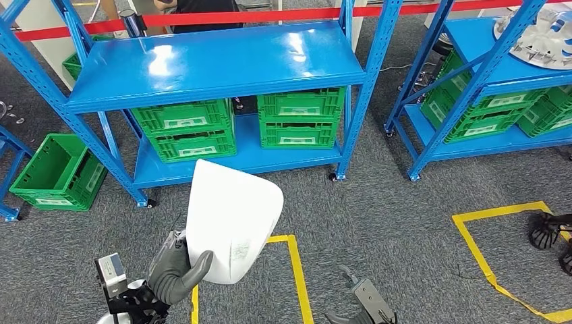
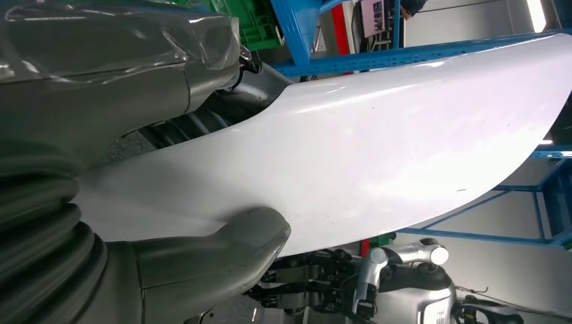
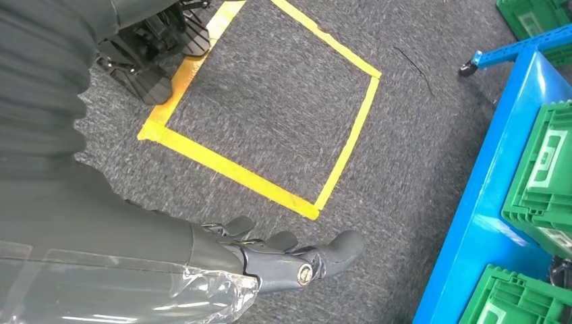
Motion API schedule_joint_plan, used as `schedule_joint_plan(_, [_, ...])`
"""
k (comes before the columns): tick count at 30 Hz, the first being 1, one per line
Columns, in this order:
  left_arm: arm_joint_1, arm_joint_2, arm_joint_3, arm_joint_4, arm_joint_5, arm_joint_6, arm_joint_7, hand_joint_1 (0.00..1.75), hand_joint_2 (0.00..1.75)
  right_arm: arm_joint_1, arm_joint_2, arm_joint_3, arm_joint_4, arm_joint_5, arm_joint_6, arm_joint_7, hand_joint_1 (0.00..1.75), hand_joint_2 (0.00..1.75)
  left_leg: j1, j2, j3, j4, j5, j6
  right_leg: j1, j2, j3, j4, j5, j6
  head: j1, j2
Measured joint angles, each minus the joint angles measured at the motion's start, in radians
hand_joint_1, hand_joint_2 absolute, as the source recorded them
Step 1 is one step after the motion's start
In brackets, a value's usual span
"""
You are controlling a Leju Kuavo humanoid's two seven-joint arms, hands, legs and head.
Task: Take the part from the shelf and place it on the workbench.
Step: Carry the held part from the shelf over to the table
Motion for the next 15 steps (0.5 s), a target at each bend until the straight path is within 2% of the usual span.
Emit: schedule_joint_plan(15, [0.001,0.000,0.000,0.000,0.000,-0.003,-0.001,1.75,1.75,0.000,-0.002,0.009,0.000,-0.009,0.001,-0.029,0.00,1.75,0.006,0.001,0.000,0.000,0.000,0.000,0.005,0.000,0.000,0.000,0.000,-0.001,0.000,0.000])
